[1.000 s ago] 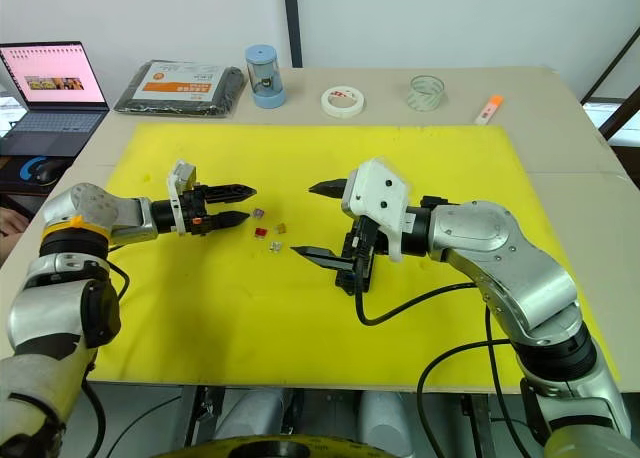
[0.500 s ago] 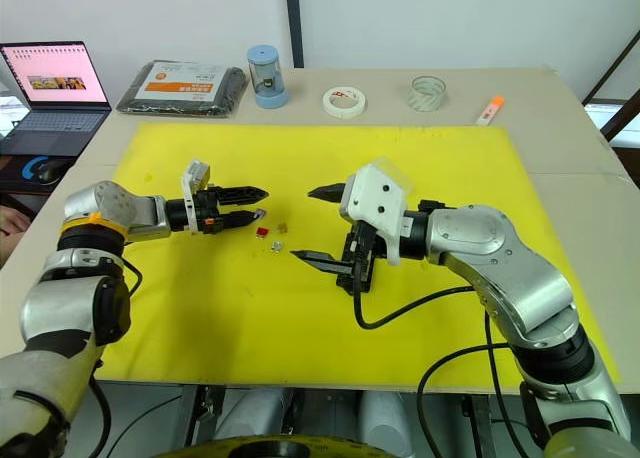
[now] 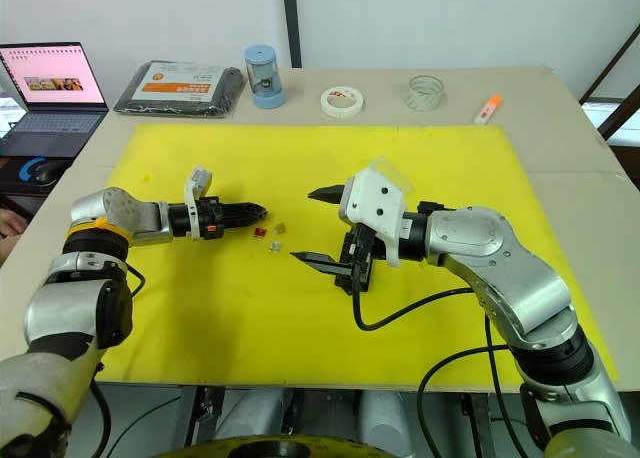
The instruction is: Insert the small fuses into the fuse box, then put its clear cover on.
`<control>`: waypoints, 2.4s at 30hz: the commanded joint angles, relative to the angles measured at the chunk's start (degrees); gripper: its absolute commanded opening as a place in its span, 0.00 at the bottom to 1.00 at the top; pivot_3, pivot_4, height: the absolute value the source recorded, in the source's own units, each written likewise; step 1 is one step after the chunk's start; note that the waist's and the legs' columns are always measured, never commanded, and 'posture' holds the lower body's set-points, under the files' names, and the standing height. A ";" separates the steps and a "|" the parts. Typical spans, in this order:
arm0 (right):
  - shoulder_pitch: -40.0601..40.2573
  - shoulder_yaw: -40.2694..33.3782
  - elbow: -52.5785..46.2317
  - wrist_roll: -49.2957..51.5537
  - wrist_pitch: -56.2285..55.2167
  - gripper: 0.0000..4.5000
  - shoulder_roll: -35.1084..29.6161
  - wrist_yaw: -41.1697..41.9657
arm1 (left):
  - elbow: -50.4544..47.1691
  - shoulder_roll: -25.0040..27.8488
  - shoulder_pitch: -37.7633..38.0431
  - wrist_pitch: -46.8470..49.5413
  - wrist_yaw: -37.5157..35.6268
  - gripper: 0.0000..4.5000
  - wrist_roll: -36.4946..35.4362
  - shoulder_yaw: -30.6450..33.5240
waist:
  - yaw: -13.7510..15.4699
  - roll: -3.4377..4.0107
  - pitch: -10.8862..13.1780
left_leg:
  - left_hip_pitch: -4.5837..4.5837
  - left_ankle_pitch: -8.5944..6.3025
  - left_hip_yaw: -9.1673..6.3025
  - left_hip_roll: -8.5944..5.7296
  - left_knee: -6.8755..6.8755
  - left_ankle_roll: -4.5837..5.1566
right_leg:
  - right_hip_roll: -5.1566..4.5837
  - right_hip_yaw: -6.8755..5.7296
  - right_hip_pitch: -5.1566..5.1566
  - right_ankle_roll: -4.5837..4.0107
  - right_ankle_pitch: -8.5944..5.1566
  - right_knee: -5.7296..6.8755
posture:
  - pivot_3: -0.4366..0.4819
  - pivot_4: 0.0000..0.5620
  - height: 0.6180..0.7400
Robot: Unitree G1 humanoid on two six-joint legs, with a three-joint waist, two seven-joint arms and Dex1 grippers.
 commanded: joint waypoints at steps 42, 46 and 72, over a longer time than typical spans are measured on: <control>-10.38 0.09 7.42 2.44 7.15 0.46 -3.31 2.12 | -56.95 3.77 15.18 -58.62 -15.24 0.00 8.35 -18.55 | 0.02 0.00 0.08 | -0.08 0.00 0.05 0.05 -0.04 0.01 | -0.17 0.03 -0.02 -0.03 0.01 -0.14 | 0.48 0.27 1.00; -11.40 0.15 7.53 2.32 7.73 0.46 -2.71 2.15 | -56.58 3.74 15.39 -59.24 -15.64 0.00 8.31 -18.68 | 0.02 -0.01 0.08 | -0.08 0.00 0.05 0.06 -0.03 0.01 | -0.15 0.02 -0.02 -0.03 0.01 -0.12 | 0.48 0.27 1.00; -11.45 -0.28 7.69 2.51 8.52 0.00 -2.85 4.05 | -60.15 3.44 14.76 -56.40 -15.00 0.10 7.02 -19.17 | 0.03 -0.01 0.08 | -0.08 0.00 0.04 0.06 -0.04 0.01 | -0.12 -0.01 -0.02 -0.03 0.01 -0.12 | 0.48 0.27 1.00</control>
